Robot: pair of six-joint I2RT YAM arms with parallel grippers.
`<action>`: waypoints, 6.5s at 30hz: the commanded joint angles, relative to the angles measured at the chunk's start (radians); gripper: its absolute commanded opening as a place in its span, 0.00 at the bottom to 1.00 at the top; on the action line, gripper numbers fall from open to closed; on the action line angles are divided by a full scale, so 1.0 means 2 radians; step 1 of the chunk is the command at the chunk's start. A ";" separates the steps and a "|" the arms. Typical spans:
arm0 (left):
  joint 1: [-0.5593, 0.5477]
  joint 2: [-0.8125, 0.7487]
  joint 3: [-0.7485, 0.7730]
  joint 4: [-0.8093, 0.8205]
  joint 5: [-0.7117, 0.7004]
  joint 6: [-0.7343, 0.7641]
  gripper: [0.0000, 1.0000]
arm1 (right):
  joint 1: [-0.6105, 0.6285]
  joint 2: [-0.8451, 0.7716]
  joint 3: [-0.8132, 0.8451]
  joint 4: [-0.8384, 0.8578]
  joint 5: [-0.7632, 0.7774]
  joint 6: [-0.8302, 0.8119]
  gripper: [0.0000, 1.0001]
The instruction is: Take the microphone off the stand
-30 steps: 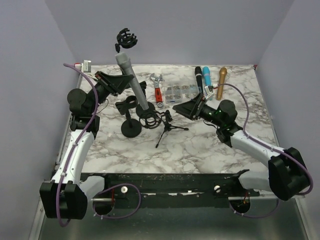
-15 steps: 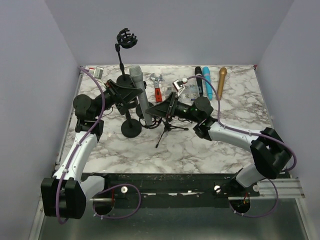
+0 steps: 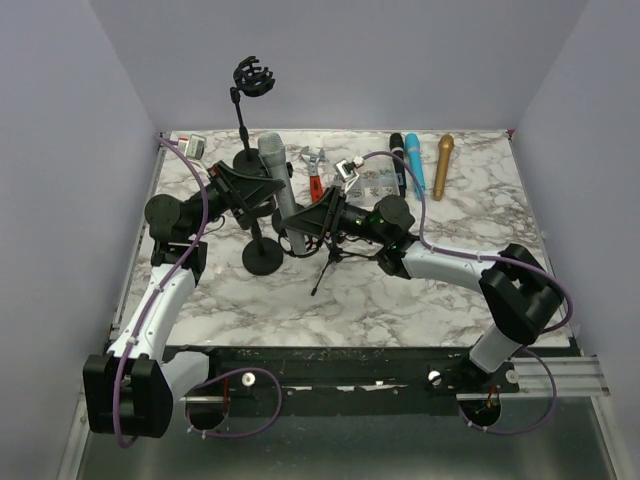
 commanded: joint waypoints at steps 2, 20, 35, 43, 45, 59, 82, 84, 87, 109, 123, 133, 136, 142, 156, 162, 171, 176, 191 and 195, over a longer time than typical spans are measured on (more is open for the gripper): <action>0.003 -0.002 -0.002 0.020 0.009 -0.003 0.00 | 0.004 0.014 0.009 0.066 -0.003 0.009 0.60; 0.011 -0.008 0.007 -0.041 0.000 0.040 0.99 | 0.004 -0.126 0.033 -0.302 0.184 -0.210 0.01; 0.012 -0.005 0.009 -0.076 -0.008 0.058 0.99 | 0.001 -0.206 0.047 -0.628 0.804 -0.433 0.01; 0.014 -0.003 0.006 -0.063 -0.006 0.045 0.98 | -0.085 -0.074 0.079 -0.757 0.814 -0.392 0.01; 0.014 -0.005 0.006 -0.066 -0.007 0.049 0.99 | -0.115 -0.041 0.082 -0.765 0.780 -0.385 0.01; 0.021 0.002 0.004 -0.065 -0.007 0.046 0.99 | -0.285 0.103 0.195 -0.709 0.605 -0.433 0.01; 0.022 0.007 -0.001 -0.056 -0.008 0.037 0.99 | -0.420 0.340 0.449 -0.722 0.423 -0.515 0.04; 0.022 0.009 -0.001 -0.056 -0.008 0.037 0.98 | -0.421 0.343 0.445 -0.720 0.409 -0.516 0.04; 0.022 0.012 -0.001 -0.056 -0.008 0.039 0.99 | -0.421 0.346 0.439 -0.712 0.382 -0.522 0.08; 0.022 0.018 -0.001 -0.066 -0.011 0.046 0.99 | -0.405 0.334 0.412 -0.689 0.304 -0.551 0.33; 0.022 0.019 -0.002 -0.067 -0.011 0.046 0.99 | -0.405 0.316 0.403 -0.684 0.302 -0.541 0.62; 0.022 0.022 -0.001 -0.066 -0.008 0.044 0.99 | -0.404 0.293 0.407 -0.696 0.350 -0.529 0.75; 0.022 0.022 -0.001 -0.066 -0.008 0.044 0.99 | -0.404 0.283 0.408 -0.697 0.356 -0.523 0.76; 0.022 0.023 -0.001 -0.067 -0.008 0.044 0.99 | -0.404 0.263 0.411 -0.710 0.377 -0.512 0.79; 0.022 0.029 0.004 -0.072 -0.009 0.068 0.98 | -0.356 0.058 0.223 -0.656 0.304 -0.402 0.81; 0.023 0.031 0.020 -0.088 -0.001 0.112 0.94 | -0.303 -0.103 0.027 -0.542 0.224 -0.339 0.84; 0.025 0.023 0.077 -0.240 -0.060 0.252 0.93 | -0.280 -0.229 -0.152 -0.455 0.094 -0.284 0.88; 0.045 0.054 0.124 -0.262 -0.083 0.224 0.93 | -0.280 -0.275 -0.192 -0.443 0.097 -0.300 0.89; 0.113 0.342 0.406 -0.167 -0.104 0.054 0.86 | -0.280 -0.315 -0.253 -0.380 0.091 -0.314 0.93; 0.120 0.408 0.484 -0.197 -0.123 0.076 0.83 | -0.280 -0.308 -0.260 -0.373 0.099 -0.317 0.93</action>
